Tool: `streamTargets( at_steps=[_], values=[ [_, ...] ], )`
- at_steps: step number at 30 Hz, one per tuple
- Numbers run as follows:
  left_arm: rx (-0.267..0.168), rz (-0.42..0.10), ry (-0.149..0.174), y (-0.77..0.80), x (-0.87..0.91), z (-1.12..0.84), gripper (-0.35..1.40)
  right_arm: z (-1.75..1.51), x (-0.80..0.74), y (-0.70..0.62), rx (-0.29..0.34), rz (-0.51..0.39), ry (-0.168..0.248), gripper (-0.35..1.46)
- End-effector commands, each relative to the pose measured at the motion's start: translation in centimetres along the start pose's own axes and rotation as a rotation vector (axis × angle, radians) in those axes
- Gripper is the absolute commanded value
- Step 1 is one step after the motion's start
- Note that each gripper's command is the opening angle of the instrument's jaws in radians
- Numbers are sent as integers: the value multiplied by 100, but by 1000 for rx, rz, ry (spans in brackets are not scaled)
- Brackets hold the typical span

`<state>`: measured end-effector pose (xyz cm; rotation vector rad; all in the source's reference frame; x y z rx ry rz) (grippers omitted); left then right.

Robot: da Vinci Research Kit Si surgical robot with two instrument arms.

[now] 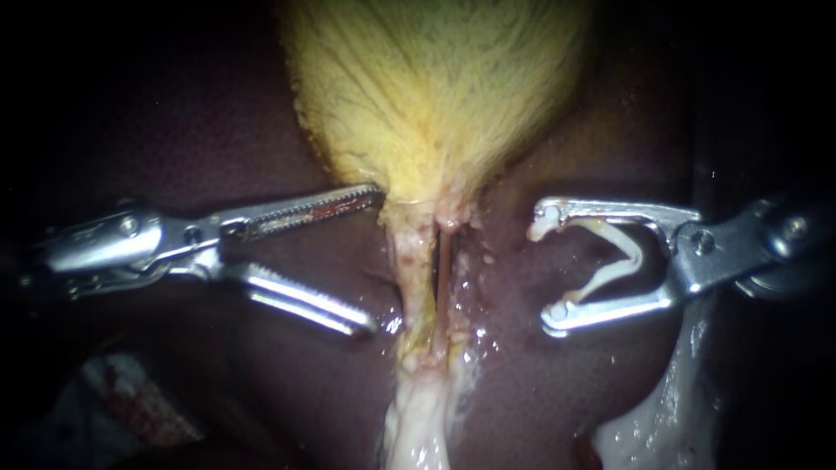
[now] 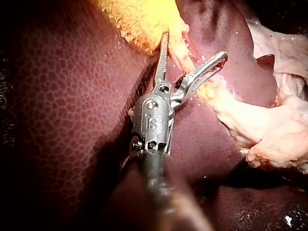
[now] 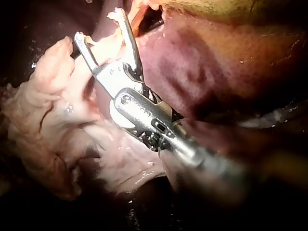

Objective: Grabbing gallbladder

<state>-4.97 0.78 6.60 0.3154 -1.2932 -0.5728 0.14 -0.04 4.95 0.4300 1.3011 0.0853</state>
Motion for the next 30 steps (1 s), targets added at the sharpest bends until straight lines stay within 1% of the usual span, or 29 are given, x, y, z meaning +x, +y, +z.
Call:
streamTargets(
  at_steps=[1,4,7,12,19,22,23,24,28,29,30],
  values=[
    [-1,-7,0,1,0,3,85,0,0,0,0,0,0,60],
    [-2,-25,-3,3,-1,10,82,0,0,0,0,0,0,60],
    [-1,-55,-4,4,-1,13,80,0,0,0,0,0,0,60],
    [2,-102,-4,11,0,13,72,0,0,0,0,0,0,60],
    [5,-137,-5,24,5,12,47,0,0,0,0,0,0,60],
    [8,-161,4,28,7,11,32,0,0,0,0,0,0,60],
    [2,-172,7,29,8,10,26,0,0,0,0,0,0,60],
    [-6,-172,13,30,9,10,23,0,0,0,0,0,0,60],
    [-25,-190,27,31,10,8,16,0,0,0,0,0,0,60],
    [-28,-190,27,31,10,8,16,0,0,0,0,0,0,60],
    [-35,-201,26,31,10,8,15,0,0,0,0,0,0,60]
  ],
)
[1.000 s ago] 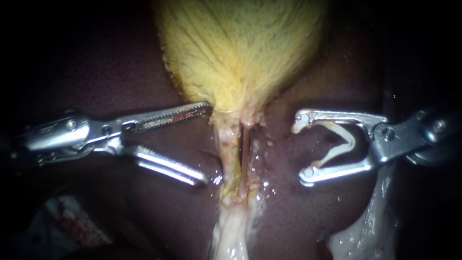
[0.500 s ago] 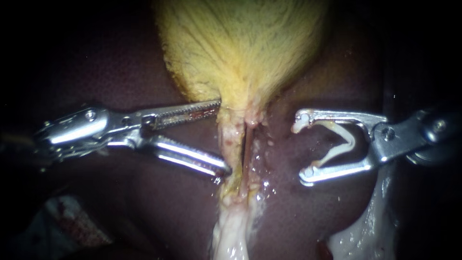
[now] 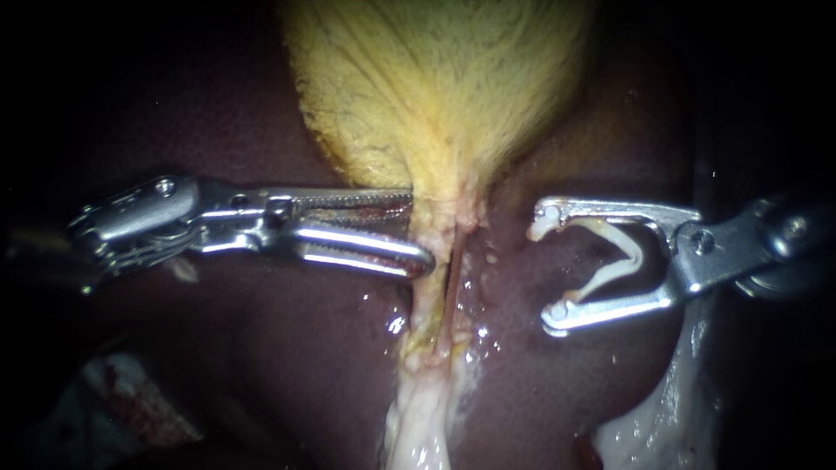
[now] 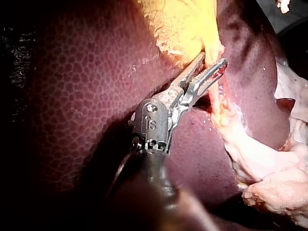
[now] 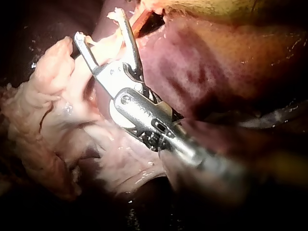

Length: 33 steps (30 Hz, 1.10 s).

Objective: Grabbing gallbladder

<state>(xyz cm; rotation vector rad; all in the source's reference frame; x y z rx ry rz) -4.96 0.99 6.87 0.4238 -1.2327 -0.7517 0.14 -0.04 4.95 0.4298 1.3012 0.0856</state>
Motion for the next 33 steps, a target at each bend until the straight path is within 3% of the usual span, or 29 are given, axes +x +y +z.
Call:
streamTargets(
  at_steps=[1,8,10,15,33],
  values=[
    [-5,-6,1,-1,-1,-1,11,0,0,0,0,0,0,60],
    [-44,-47,19,-1,0,-5,-19,0,0,0,0,0,0,60],
    [-49,-59,24,-1,0,-8,-35,0,0,0,0,0,0,60],
    [-57,-78,43,-2,-3,-13,-35,0,0,0,0,0,0,60],
    [-59,-84,48,-6,-3,-14,-35,0,0,0,0,0,0,60]
  ],
)
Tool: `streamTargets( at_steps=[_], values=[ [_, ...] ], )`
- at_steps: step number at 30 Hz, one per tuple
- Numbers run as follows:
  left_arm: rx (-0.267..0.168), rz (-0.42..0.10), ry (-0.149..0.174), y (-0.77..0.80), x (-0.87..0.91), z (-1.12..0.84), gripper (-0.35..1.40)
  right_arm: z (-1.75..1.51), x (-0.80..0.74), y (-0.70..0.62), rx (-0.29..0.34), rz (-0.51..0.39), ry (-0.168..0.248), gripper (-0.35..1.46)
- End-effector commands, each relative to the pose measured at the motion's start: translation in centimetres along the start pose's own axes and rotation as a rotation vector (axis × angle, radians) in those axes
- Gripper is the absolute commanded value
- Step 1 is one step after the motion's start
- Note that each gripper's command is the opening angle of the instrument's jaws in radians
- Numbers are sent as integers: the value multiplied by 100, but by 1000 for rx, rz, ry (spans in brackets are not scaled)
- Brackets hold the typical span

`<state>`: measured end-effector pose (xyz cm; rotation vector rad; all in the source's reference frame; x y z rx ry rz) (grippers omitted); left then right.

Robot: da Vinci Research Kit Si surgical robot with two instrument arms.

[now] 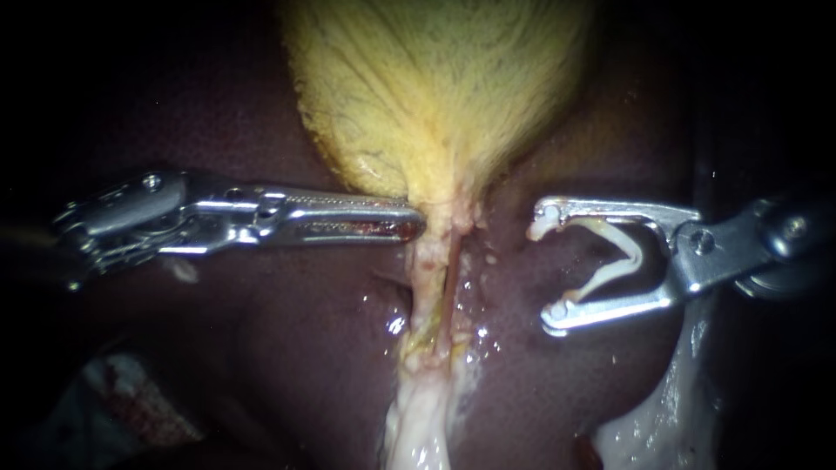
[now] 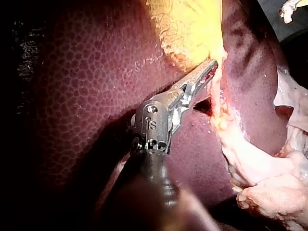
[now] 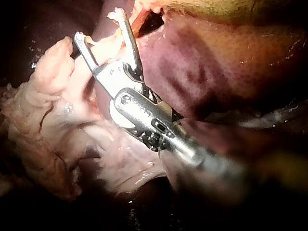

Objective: Grabbing gallbladder

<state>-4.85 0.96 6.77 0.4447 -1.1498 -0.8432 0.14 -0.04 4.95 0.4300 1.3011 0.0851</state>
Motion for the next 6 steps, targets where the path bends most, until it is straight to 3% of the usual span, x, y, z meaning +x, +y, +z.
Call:
streamTargets(
  at_steps=[1,6],
  values=[
    [0,0,0,0,0,0,-35,0,0,0,0,0,0,60],
    [0,-6,0,0,0,0,-35,0,0,0,0,0,0,60]
  ],
)
